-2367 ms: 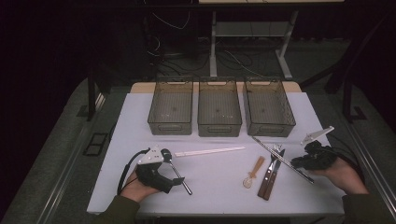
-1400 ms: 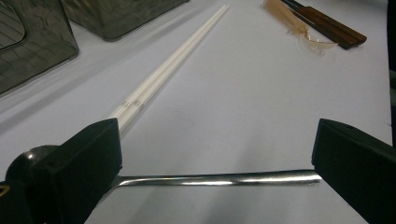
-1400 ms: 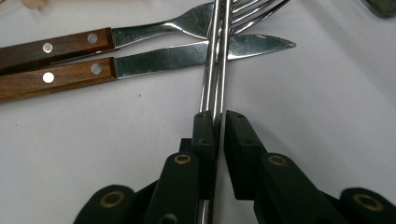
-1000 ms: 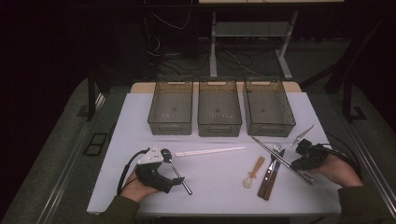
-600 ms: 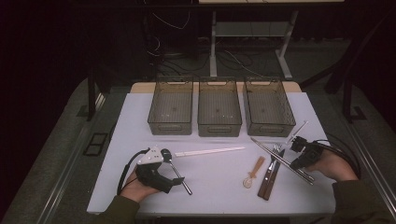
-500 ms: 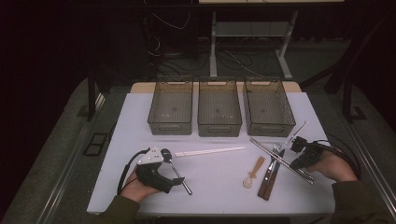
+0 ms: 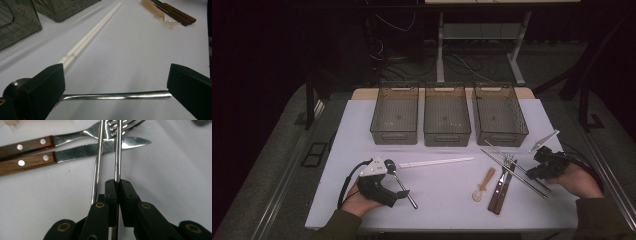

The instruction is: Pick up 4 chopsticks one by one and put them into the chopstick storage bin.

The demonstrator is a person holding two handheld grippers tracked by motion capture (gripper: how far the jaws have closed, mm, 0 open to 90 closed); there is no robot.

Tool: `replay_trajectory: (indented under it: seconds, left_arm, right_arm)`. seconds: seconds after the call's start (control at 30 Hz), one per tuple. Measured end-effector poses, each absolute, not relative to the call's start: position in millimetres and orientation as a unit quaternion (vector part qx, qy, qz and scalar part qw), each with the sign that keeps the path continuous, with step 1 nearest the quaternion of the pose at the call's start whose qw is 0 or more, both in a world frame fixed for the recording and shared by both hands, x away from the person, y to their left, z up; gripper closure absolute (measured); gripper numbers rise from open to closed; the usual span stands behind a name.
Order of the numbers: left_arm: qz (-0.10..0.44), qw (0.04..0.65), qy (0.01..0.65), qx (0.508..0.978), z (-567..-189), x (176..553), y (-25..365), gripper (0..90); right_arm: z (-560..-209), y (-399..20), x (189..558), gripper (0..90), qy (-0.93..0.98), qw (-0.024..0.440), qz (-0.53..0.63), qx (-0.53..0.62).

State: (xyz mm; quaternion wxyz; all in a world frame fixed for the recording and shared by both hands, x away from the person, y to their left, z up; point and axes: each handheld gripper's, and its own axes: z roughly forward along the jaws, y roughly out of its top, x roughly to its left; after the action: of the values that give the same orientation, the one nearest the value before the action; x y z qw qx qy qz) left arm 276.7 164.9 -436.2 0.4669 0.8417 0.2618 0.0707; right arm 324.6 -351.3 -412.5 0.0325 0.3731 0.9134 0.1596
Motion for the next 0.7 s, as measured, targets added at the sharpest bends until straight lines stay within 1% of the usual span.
replay_trajectory:
  seconds: [0.7]
  left_arm:
    - [0.069, 0.469, 0.263, 0.84, -436.1, 276.3, 164.7, 0.0]
  right_arm:
    - [-401.1, -349.1, 318.3, 85.1, 0.894, 0.029, 0.269, 0.356]
